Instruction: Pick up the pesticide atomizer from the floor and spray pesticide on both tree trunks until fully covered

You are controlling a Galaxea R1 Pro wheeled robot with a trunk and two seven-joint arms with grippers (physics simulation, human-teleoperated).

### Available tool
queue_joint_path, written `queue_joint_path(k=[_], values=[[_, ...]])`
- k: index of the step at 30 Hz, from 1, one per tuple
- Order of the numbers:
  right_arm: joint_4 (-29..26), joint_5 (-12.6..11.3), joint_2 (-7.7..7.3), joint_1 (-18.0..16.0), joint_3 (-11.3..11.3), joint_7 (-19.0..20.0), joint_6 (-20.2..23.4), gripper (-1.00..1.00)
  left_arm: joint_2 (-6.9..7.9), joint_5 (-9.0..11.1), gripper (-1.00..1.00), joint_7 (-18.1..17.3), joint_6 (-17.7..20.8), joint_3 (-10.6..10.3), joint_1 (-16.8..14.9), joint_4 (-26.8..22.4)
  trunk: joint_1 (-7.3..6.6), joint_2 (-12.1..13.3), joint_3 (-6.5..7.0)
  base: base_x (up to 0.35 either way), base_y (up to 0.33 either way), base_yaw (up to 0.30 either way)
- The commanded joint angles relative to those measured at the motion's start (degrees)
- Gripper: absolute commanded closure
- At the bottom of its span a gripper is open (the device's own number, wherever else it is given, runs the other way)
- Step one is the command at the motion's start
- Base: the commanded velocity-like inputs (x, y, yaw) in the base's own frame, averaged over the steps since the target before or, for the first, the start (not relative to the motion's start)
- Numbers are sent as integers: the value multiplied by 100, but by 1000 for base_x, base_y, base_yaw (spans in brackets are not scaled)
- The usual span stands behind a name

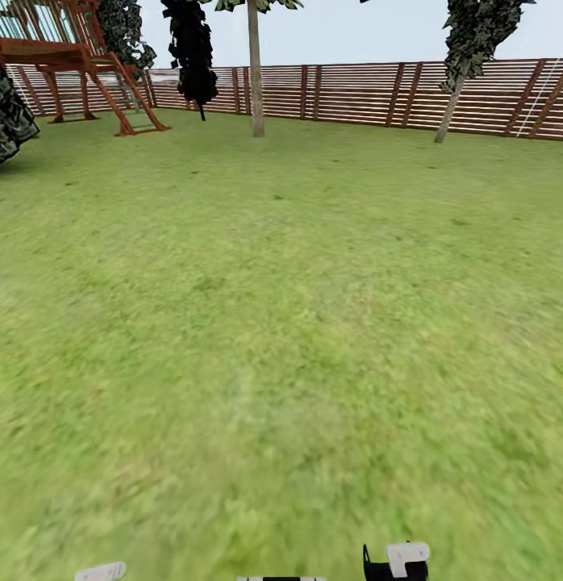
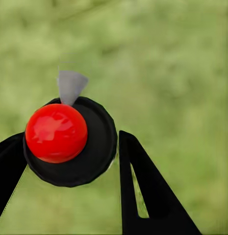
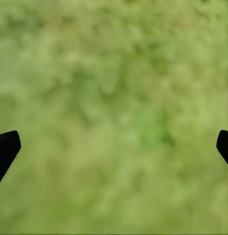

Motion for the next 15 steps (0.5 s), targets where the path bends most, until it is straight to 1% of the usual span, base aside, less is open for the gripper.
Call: queue_joint_path(k=[1, 9, 15], values=[[0, 0, -1, 0, 0, -3, 1, -100, 0, 2, 100, 0, 0, 2, 0, 0, 0, 0, 0, 340, 0, 0], [0, -7, -2, 0, 0, -19, -7, -100, -19, 2, 100, 0, -6, -3, 1, -2, 0, 0, 0, 340, 0, 0], [-3, -12, -2, 0, 0, -23, -12, -100, -7, 10, 100, 1, -1, 10, 0, -45, 0, 0, 0, 341, 0, 0]])
